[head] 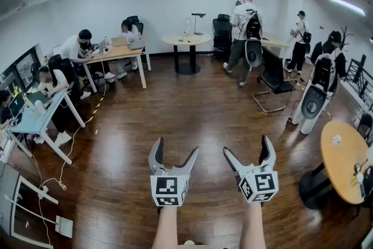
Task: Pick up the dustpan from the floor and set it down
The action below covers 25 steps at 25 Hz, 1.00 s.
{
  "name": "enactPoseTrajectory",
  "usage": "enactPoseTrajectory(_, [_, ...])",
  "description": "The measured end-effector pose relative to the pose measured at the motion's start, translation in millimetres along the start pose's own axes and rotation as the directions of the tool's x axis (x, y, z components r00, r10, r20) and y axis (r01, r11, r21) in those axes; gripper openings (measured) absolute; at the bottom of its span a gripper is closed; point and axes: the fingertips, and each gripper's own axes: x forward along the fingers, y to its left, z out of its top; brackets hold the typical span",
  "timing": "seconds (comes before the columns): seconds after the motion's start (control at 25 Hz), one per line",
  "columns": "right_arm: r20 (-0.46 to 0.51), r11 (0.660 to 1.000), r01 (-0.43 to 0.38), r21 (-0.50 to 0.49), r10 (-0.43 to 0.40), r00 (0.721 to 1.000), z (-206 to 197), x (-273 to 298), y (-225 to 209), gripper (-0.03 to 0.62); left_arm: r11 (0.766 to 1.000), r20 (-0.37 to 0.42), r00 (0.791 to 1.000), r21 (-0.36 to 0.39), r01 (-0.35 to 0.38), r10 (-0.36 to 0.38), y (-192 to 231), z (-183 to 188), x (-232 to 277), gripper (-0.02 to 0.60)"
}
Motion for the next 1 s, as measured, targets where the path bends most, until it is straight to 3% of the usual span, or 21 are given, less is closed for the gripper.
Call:
enactPoseTrajectory(0.16, [0.013, 0.996, -0.091, 0.026, 0.091, 0.996, -3.7, 48.9, 48.1, 0.584, 0.996, -0.003, 0.996, 0.015, -0.089, 0.089, 59.3, -0.2, -11.4, 0.454])
enactPoseTrajectory(0.28, [0.022, 0.978, -0.202, 0.053, 0.201, 0.979, -7.1, 85.5, 95.1, 0.584, 0.978, -0.01, 0.979, 0.032, -0.205, 0.206, 105.6, -0.7, -35.9, 0.454])
enactPoseTrajectory(0.4, [0.032, 0.939, -0.337, 0.073, 0.336, 0.941, -10.3, 117.1, 149.6, 0.584, 0.94, -0.011, 0.94, 0.048, -0.339, 0.34, 145.5, 0.1, -67.3, 0.449])
enactPoseTrajectory(0.52, [0.048, 0.876, -0.473, 0.093, 0.47, 0.881, -15.1, 143.5, 202.9, 0.583, 0.877, -0.018, 0.88, 0.083, -0.473, 0.475, 177.8, 0.5, -99.1, 0.448])
enactPoseTrajectory(0.6, [0.066, 0.815, -0.569, 0.109, 0.566, 0.822, -17.4, 157.4, 242.1, 0.583, 0.82, -0.024, 0.823, 0.099, -0.563, 0.568, 199.2, -0.2, -123.3, 0.443])
enactPoseTrajectory(0.68, [0.082, 0.725, -0.678, 0.122, 0.673, 0.735, -17.6, 166.7, 287.1, 0.583, 0.743, -0.024, 0.745, 0.101, -0.662, 0.667, 217.4, 1.5, -155.1, 0.442])
enactPoseTrajectory(0.84, [0.119, 0.522, -0.845, 0.118, 0.837, 0.534, -9.8, 158.6, 365.3, 0.541, 0.543, -0.019, 0.545, 0.119, -0.831, 0.838, 228.7, 6.3, -229.3, 0.436])
enactPoseTrajectory(1.0, [0.204, 0.314, -0.946, 0.082, 0.924, 0.324, 3.4, 121.2, 425.8, 0.523, 0.345, -0.006, 0.347, 0.133, -0.929, 0.938, 212.0, 9.4, -296.8, 0.388])
